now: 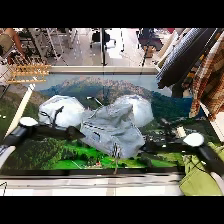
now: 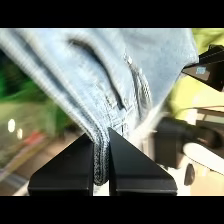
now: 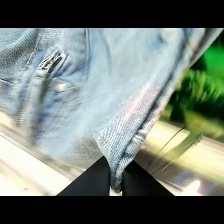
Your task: Fold the clothes and pants, and hang the long-sleeved shirts on hangers.
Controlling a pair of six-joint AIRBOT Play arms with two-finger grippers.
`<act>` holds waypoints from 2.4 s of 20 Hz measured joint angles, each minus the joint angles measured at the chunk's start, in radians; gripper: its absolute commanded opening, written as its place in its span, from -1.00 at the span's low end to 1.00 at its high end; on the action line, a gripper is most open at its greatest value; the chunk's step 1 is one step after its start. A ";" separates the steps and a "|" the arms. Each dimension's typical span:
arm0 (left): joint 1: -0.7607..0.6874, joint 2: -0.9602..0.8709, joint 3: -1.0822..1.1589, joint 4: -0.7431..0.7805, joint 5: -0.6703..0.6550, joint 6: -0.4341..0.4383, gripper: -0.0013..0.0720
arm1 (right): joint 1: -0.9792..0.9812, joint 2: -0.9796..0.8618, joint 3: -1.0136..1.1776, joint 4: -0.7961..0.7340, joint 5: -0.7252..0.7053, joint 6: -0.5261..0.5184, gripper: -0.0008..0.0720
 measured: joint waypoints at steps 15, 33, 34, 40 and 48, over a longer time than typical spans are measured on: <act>0.146 0.396 0.154 -0.396 -0.020 -0.080 -0.92 | 0.003 0.155 0.732 -0.161 -0.050 0.253 -0.79; 0.158 -0.373 0.164 -0.137 0.015 -0.090 -0.92 | 0.095 -0.513 0.607 -0.143 0.171 0.115 -0.80; 0.167 -0.375 0.165 -0.083 -0.021 -0.093 -0.92 | 0.102 -0.491 0.569 -0.149 0.201 0.116 -0.79; 0.107 -0.419 0.166 0.100 -0.068 -0.105 -0.75 | 0.207 -0.473 0.261 -0.210 0.024 0.142 -0.56; 0.153 -0.425 0.175 0.216 -0.118 -0.117 -0.42 | 0.072 -0.456 0.150 -0.188 -0.066 0.068 0.62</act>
